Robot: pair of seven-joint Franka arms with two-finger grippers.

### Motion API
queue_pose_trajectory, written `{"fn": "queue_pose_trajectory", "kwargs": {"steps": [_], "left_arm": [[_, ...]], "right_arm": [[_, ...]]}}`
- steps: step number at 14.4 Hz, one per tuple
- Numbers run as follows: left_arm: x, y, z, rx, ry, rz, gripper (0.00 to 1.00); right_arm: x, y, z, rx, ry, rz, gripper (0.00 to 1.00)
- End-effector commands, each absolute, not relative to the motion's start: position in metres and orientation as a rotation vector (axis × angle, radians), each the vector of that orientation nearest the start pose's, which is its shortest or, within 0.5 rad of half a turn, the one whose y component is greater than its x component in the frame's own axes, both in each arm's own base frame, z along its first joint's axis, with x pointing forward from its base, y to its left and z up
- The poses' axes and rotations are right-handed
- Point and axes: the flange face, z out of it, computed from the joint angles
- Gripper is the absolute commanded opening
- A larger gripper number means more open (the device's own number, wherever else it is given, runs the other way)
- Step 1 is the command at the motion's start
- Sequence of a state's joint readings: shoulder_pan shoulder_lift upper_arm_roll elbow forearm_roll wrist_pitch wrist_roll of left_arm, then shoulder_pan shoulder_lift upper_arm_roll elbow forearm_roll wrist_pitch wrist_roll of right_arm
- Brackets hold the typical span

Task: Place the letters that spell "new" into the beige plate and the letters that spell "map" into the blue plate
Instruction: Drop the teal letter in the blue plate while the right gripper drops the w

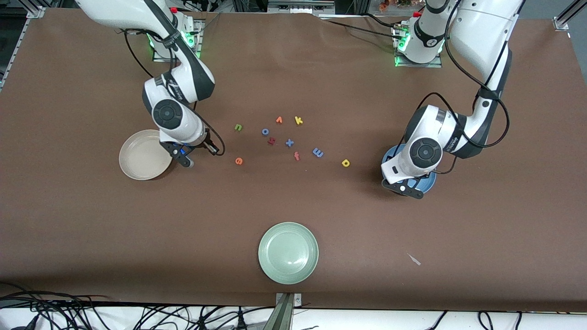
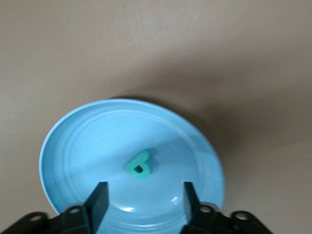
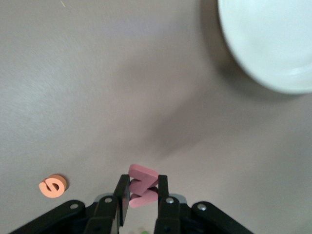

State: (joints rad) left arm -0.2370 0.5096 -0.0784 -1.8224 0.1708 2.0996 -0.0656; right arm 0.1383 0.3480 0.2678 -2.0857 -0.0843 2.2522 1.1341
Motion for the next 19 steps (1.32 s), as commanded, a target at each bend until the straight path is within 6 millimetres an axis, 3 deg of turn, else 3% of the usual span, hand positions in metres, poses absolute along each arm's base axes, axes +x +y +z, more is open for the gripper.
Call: {"fn": "queue_pose_trajectory", "kwargs": {"steps": [1,3,7,9,12,15,16,17,19], "left_arm": [[0.592,-0.216,0.285,-2.997,0.41,0.286,1.0],[0.587,-0.248,0.295,-3.052,0.27,0.272,1.0],[0.561,-0.301,0.266,-3.024,-0.219,0.311,1.0],[0.557,-0.31,0.246,-2.987,-0.39,0.332,1.0],[0.558,-0.331,0.232,-3.039,-0.637,0.346,1.0],[0.554,-0.333,0.209,-2.978,-0.862,0.359,1.0],[0.554,-0.328,0.2,-2.964,-0.885,0.37,1.0],[0.556,-0.324,0.198,-2.959,-0.902,0.376,1.0],[0.556,-0.325,0.19,-2.981,-0.918,0.35,0.91]], "right_arm": [[0.528,0.185,0.265,-3.14,0.858,0.257,0.0],[0.535,0.15,0.273,-3.189,0.656,0.265,0.0],[0.537,0.091,0.269,-3.23,0.35,0.293,0.0],[0.537,0.064,0.26,-3.231,0.229,0.242,0.0],[0.527,0.035,0.239,-3.226,0.082,0.151,0.0],[0.524,0.015,0.232,-3.226,-0.017,0.114,0.03],[0.524,0.015,0.233,-3.225,0.005,0.121,0.73],[0.524,0.018,0.235,-3.225,0.034,0.134,1.0],[0.523,0.043,0.248,-3.223,0.09,0.159,1.0]]}}
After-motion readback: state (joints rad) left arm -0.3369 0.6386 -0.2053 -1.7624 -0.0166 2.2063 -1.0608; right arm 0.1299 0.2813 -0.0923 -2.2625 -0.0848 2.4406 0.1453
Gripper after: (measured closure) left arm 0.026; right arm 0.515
